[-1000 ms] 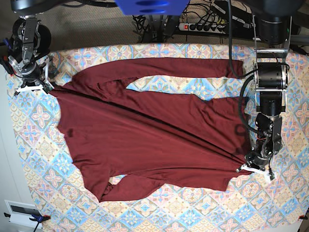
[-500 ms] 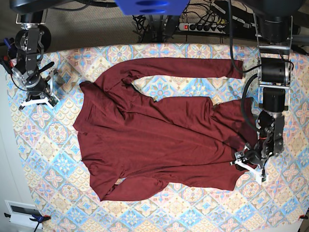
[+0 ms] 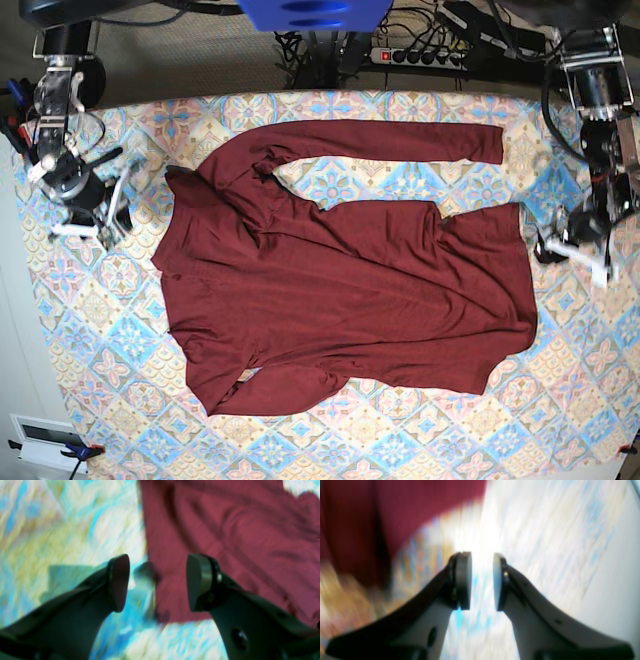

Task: Layout the t-shirt on the table in an organized manner, then fold the t-shirt properly
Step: 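Release the hem and grasp the shirt side edge with the left gripper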

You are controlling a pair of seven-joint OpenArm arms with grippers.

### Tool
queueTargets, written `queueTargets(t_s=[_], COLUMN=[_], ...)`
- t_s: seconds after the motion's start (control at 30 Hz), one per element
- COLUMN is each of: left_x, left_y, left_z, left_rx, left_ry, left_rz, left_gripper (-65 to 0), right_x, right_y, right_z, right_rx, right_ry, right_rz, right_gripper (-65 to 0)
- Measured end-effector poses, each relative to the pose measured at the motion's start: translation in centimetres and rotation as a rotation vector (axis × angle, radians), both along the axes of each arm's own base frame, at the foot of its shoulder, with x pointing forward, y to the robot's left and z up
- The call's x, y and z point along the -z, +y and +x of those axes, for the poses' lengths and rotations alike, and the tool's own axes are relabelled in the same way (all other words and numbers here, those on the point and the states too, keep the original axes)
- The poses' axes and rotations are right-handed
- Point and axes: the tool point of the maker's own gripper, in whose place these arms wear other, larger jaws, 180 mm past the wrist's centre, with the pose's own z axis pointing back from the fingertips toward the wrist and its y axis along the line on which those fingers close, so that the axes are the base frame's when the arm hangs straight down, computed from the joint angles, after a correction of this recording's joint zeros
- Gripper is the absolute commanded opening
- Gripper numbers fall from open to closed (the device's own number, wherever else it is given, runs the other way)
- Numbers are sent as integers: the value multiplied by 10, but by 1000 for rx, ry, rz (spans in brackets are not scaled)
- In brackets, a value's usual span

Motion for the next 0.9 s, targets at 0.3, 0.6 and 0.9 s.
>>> queueTargets(t_s=[0.3,0.6,0.9], left_x=[33,62,61], left_y=[-18,-35,-24], left_z=[-39,-25,-36], left_rx=[16,-11,61], left_ry=[76,102,149], left_rz=[-42,-15,34], left_gripper=[-299,-362,-642], right_x=[-6,-16,-14], right_y=[4,9,11], right_z=[5,8,8], right_rx=[9,-8,-13], right_ry=[1,-27,-23], right_rz=[39,33,34], right_gripper=[-512,-512,-512])
